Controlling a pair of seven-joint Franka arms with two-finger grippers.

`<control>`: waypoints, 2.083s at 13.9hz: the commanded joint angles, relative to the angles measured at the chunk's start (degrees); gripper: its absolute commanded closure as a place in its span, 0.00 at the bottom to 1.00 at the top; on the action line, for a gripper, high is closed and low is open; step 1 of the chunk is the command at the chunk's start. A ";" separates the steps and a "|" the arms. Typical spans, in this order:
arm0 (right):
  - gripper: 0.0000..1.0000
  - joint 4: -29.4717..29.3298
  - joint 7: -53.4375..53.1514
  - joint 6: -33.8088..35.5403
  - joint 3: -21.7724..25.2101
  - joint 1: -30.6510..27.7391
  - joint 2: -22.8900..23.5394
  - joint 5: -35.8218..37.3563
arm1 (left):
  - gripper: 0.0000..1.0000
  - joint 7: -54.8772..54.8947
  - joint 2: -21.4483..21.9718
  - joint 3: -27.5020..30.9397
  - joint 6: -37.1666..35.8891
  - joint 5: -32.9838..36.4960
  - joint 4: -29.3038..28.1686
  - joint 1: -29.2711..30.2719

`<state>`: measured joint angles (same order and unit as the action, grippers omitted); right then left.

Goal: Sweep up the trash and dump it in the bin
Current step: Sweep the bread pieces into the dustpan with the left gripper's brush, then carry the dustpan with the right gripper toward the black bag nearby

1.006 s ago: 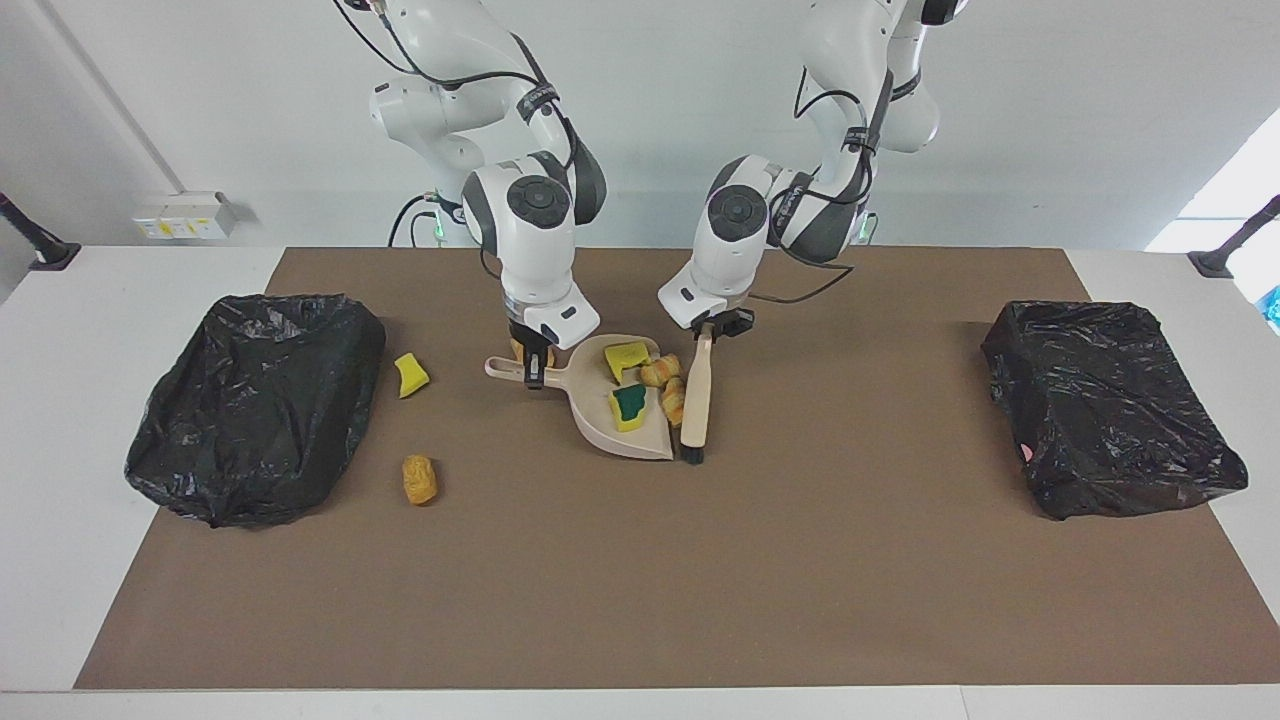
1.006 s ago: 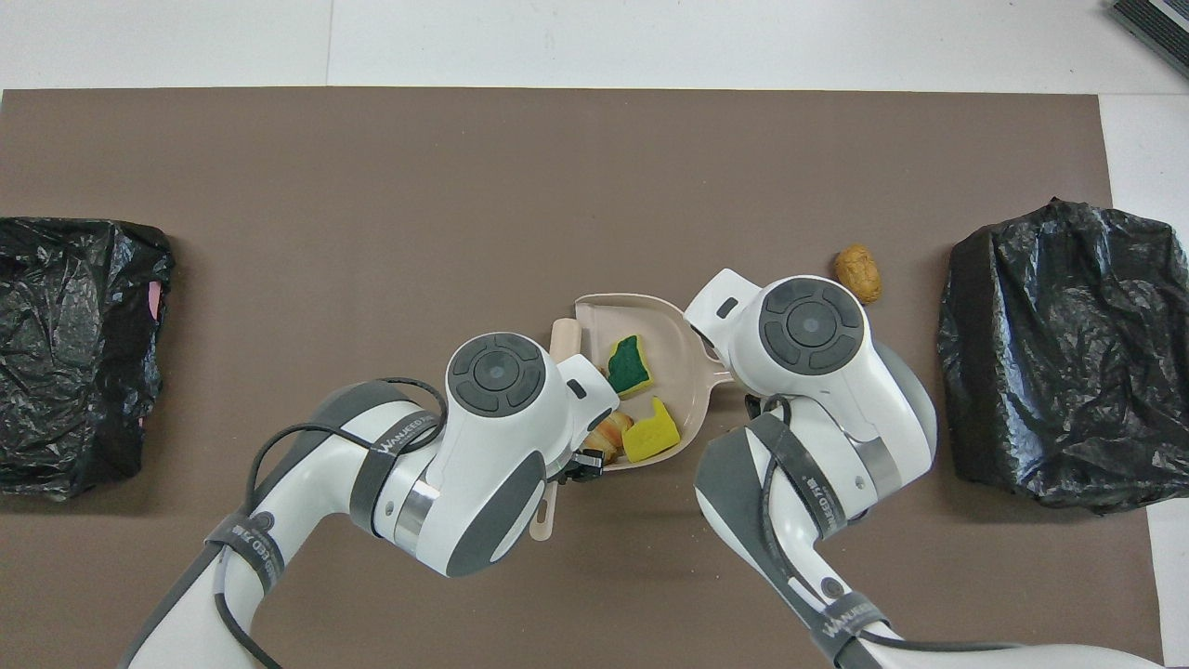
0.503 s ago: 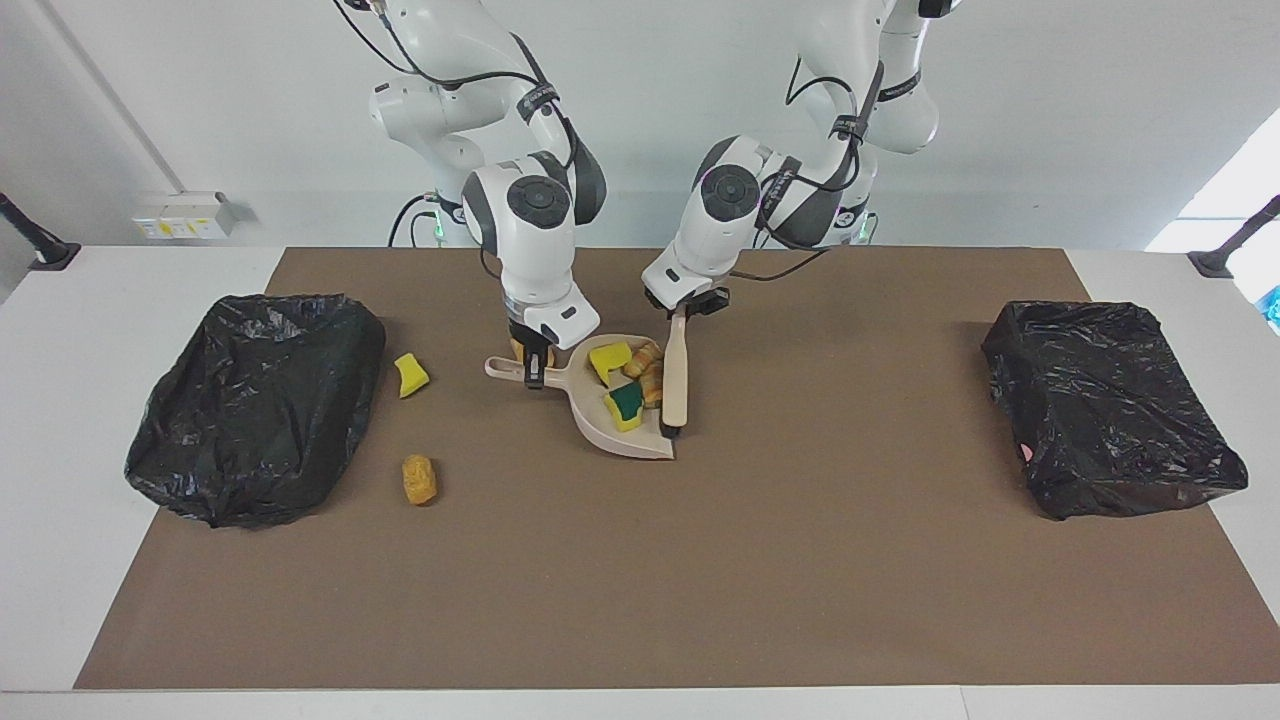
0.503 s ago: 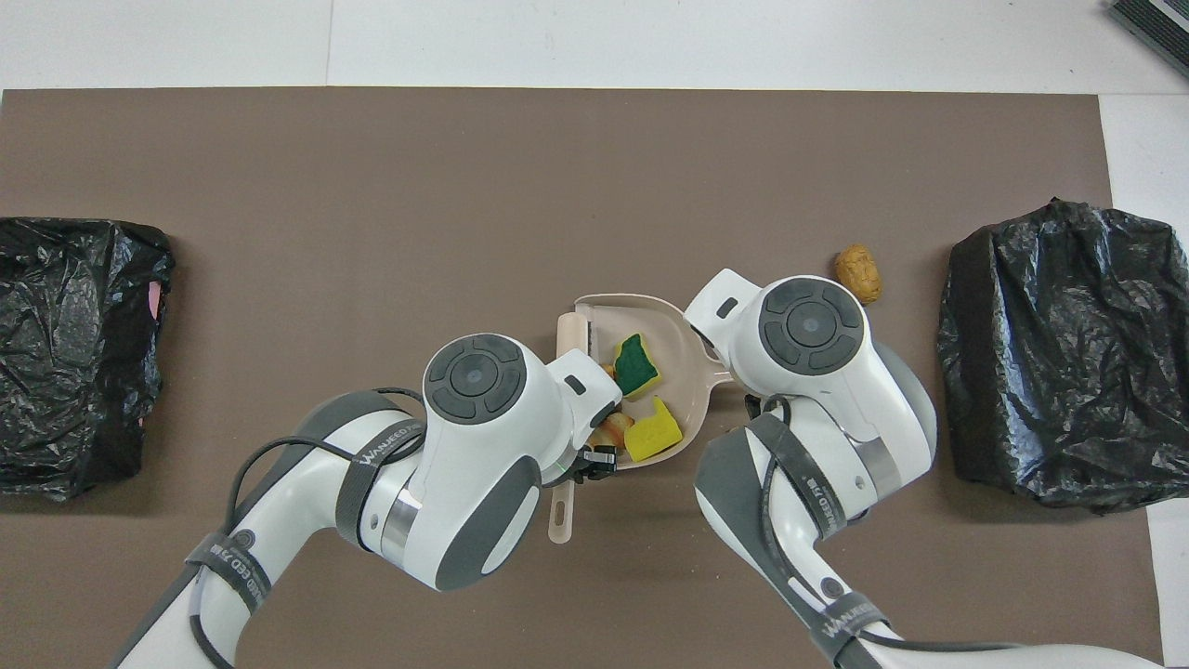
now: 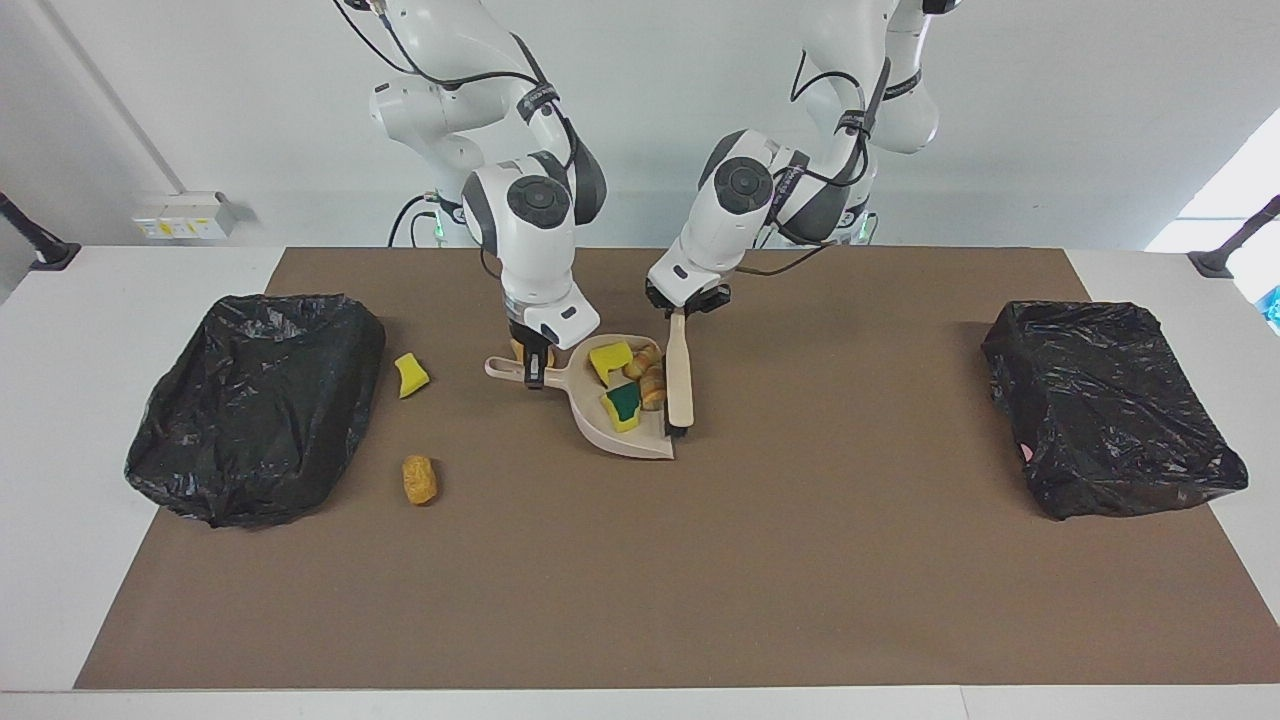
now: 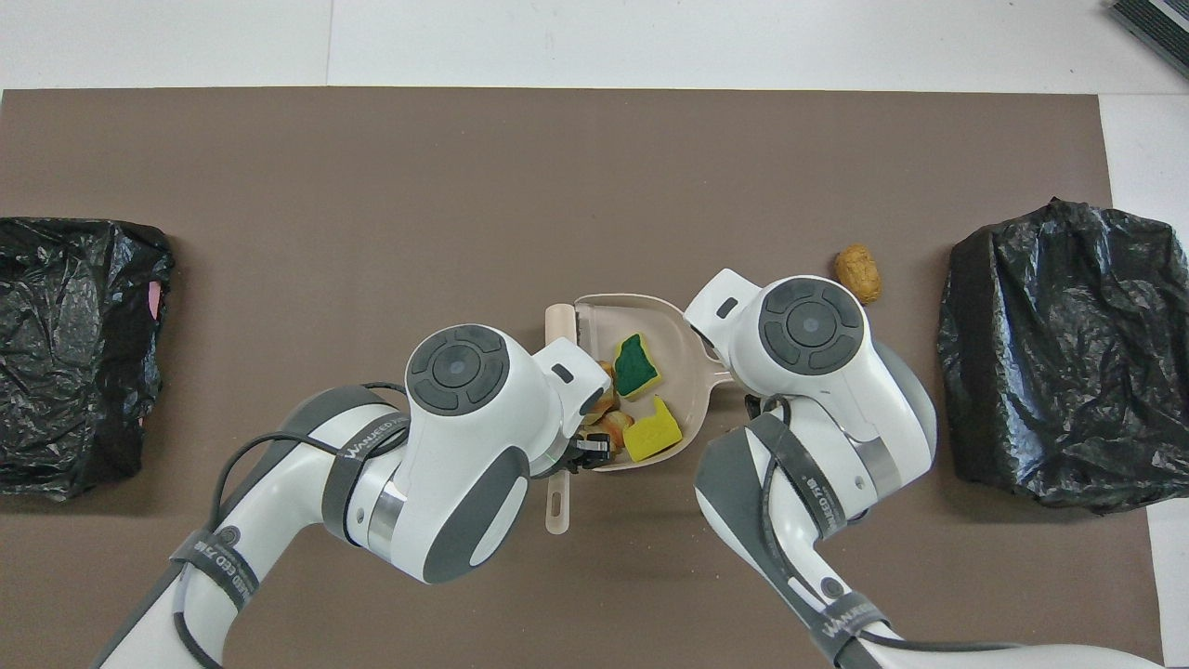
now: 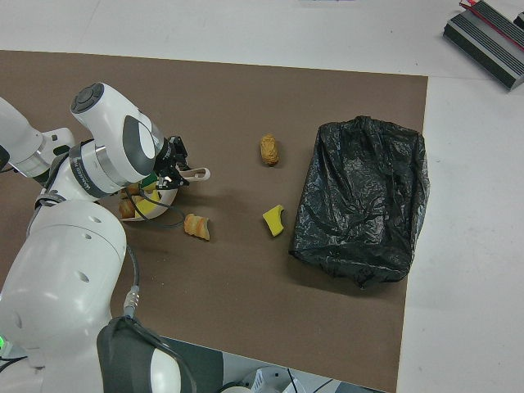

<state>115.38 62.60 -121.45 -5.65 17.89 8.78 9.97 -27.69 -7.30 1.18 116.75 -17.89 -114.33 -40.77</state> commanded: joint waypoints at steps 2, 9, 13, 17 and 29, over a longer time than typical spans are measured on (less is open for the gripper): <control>1.00 0.03 1.47 -0.19 -0.33 -1.54 -0.52 -0.66 | 1.00 -0.34 2.55 0.23 0.15 -1.01 -0.55 1.13; 1.00 -0.50 7.88 0.69 -0.41 -4.44 -2.54 -6.09 | 1.00 -0.17 5.18 0.31 -3.00 -0.40 -0.20 3.85; 1.00 0.38 14.44 0.60 -0.33 -7.69 -2.81 -13.19 | 1.00 0.27 12.12 1.02 -13.80 3.81 0.50 9.65; 1.00 0.38 28.94 0.43 -0.32 -12.96 -2.37 -26.99 | 1.00 -1.92 17.12 0.75 -18.23 10.31 -5.00 9.14; 1.00 -5.33 35.14 2.80 -0.06 -14.20 -1.49 -31.26 | 1.00 -23.02 18.47 -2.85 4.80 11.74 -21.90 -9.66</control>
<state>112.28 96.87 -120.76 -5.71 4.18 7.24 -22.15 -49.82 11.18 -2.67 119.65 -6.91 -134.88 -48.17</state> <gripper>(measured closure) 0.692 0.740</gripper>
